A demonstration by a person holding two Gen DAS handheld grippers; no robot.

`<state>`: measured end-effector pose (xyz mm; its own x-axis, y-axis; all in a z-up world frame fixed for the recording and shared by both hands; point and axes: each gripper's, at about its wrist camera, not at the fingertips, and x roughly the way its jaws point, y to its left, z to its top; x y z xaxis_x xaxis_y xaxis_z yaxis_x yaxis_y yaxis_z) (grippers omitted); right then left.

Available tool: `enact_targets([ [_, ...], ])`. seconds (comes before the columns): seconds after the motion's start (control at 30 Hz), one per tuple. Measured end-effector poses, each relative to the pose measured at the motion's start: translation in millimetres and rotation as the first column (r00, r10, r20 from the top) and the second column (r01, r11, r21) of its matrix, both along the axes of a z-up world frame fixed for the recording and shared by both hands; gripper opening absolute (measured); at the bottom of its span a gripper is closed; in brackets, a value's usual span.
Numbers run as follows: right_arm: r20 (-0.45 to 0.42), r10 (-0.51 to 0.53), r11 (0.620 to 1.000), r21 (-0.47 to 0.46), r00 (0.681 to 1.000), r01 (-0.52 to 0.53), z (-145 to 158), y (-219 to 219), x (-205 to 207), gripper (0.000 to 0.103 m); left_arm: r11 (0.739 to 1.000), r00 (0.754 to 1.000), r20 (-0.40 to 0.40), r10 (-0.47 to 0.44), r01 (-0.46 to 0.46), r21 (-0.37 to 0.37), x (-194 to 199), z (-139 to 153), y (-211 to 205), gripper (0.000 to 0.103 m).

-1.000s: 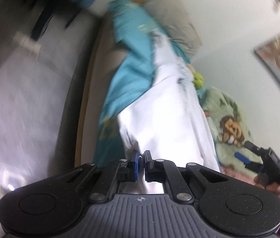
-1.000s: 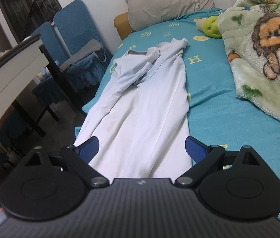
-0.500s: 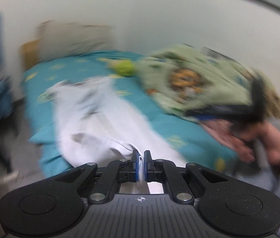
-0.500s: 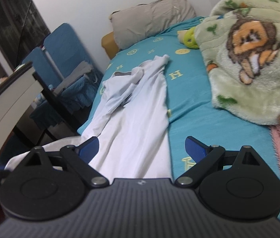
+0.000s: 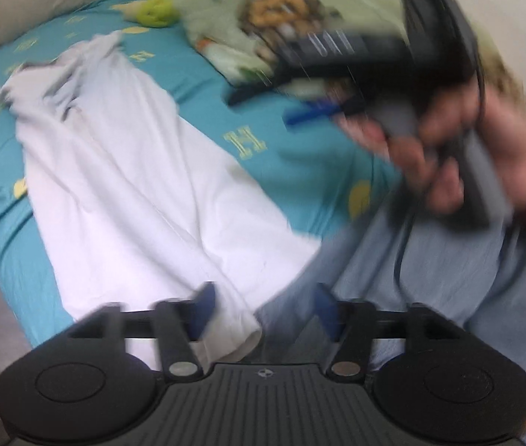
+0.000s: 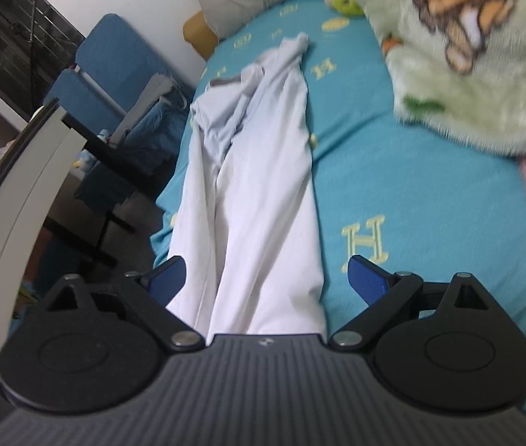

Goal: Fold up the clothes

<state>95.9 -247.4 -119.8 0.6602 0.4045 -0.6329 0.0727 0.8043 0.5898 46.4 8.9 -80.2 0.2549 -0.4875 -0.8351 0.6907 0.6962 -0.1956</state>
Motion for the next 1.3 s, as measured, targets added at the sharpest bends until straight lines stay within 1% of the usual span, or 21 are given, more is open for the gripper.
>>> enact_targets([
  [0.07, -0.036, 0.009, 1.0, 0.012, 0.999, -0.008, -6.4, 1.2, 0.9, 0.094, 0.989, 0.99, -0.022, 0.142, -0.142, -0.03, 18.4, 0.0, 15.3, 0.072],
  [0.1, -0.056, 0.014, 1.0, 0.014, 0.998, -0.013, -9.9, 2.4, 1.6, 0.095, 0.975, 0.975, -0.031, 0.221, -0.221, -0.025, 29.3, -2.8, 22.4, 0.073],
  [0.17, -0.095, 0.025, 1.0, 0.018, 0.995, -0.024, -17.0, 4.7, 3.1, 0.095, 0.919, 0.919, -0.035, 0.394, -0.393, 0.03, 55.1, -14.7, 35.1, 0.074],
  [0.23, -0.134, 0.036, 0.999, 0.023, 0.99, -0.033, -24.0, 7.1, 4.5, 0.095, 0.845, 0.844, -0.061, 0.533, -0.528, 0.084, 77.7, -29.0, 48.8, 0.075],
  [0.3, -0.175, 0.051, 0.999, 0.015, 0.983, -0.049, -31.6, 11.9, 6.1, 0.095, 0.779, 0.773, -0.102, 0.626, -0.615, 0.12, 95.0, -41.3, 59.8, 0.075],
  [0.33, -0.196, 0.059, 0.998, 0.007, 0.979, -0.059, -35.5, 14.9, 7.0, 0.095, 0.759, 0.751, -0.11, 0.651, -0.638, 0.131, 101.6, -47.4, 63.9, 0.075],
  [0.4, -0.238, 0.078, 0.997, -0.006, 0.968, -0.082, -43.3, 21.3, 8.8, 0.095, 0.732, 0.728, -0.097, 0.678, -0.658, 0.176, 109.2, -56.3, 64.2, 0.075],
  [0.43, -0.255, 0.095, 0.995, -0.008, 0.962, -0.101, -46.4, 24.8, 9.9, 0.095, 0.725, 0.725, -0.09, 0.683, -0.658, 0.204, 109.4, -60.1, 63.1, 0.075],
  [0.47, -0.26, 0.107, 0.994, -0.008, 0.96, -0.113, -47.4, 27.0, 10.2, 0.095, 0.725, 0.728, -0.088, 0.68, -0.648, 0.234, 106.3, -63.5, 63.3, 0.075],
  [0.53, -0.268, 0.131, 0.99, -0.007, 0.954, -0.138, -49.4, 31.2, 11.0, 0.096, 0.741, 0.748, -0.101, 0.656, -0.613, 0.274, 104.8, -69.9, 58.7, 0.075],
  [0.6, -0.272, 0.145, 0.988, -0.012, 0.951, -0.154, -49.7, 33.9, 10.4, 0.096, 0.758, 0.765, -0.11, 0.635, -0.589, 0.279, 105.7, -70.4, 54.4, 0.076],
  [0.67, -0.273, 0.154, 0.986, -0.019, 0.949, -0.166, -48.9, 35.4, 8.8, 0.096, 0.768, 0.765, -0.142, 0.628, -0.58, 0.271, 103.3, -72.2, 53.3, 0.078],
  [0.77, -0.275, 0.172, 0.982, -0.027, 0.946, -0.186, -47.2, 38.2, 5.7, 0.092, 0.789, 0.773, -0.186, 0.606, -0.556, 0.263, 97.5, -73.1, 52.1, 0.081],
  [0.83, -0.275, 0.186, 0.979, -0.031, 0.943, -0.202, -46.0, 41.2, 3.6, 0.09, 0.811, 0.792, -0.203, 0.576, -0.522, 0.265, 93.8, -72.2, 47.4, 0.081],
  [0.9, -0.278, 0.207, 0.974, -0.032, 0.938, -0.225, -46.8, 45.8, 2.5, 0.081, 0.836, 0.812, -0.226, 0.538, -0.479, 0.268, 88.6, -71.0, 40.6, 0.081],
  [1.0, -0.279, 0.232, 0.966, -0.043, 0.932, -0.254, -46.4, 51.8, -0.2, 0.079, 0.861, 0.832, -0.256, 0.493, -0.423, 0.281, 83.1, -69.3, 33.9, 0.078],
  [1.07, -0.281, 0.243, 0.962, -0.054, 0.928, -0.268, -46.3, 55.3, -1.5, 0.078, 0.869, 0.846, -0.252, 0.471, -0.395, 0.298, 78.2, -67.7, 29.5, 0.066],
  [1.1, -0.283, 0.248, 0.959, -0.066, 0.926, -0.277, -46.1, 57.5, -2.0, 0.077, 0.872, 0.852, -0.249, 0.46, -0.382, 0.306, 75.9, -67.1, 27.5, 0.064],
  [1.2, -0.292, 0.281, 0.942, -0.101, 0.914, -0.321, -45.5, 66.6, -5.3, 0.067, 0.878, 0.861, -0.249, 0.443, -0.36, 0.317, 70.3, -63.2, 25.0, 0.043],
  [1.23, -0.296, 0.295, 0.934, -0.112, 0.908, -0.34, -45.3, 69.4, -6.5, 0.06, 0.88, 0.861, -0.254, 0.44, -0.357, 0.312, 68.6, -61.1, 25.0, 0.035],
  [1.3, -0.306, 0.298, 0.919, -0.163, 0.904, -0.359, -44.0, 75.6, -8.8, 0.041, 0.885, 0.871, -0.245, 0.427, -0.347, 0.31, 64.4, -57.3, 22.8, 0.026],
])
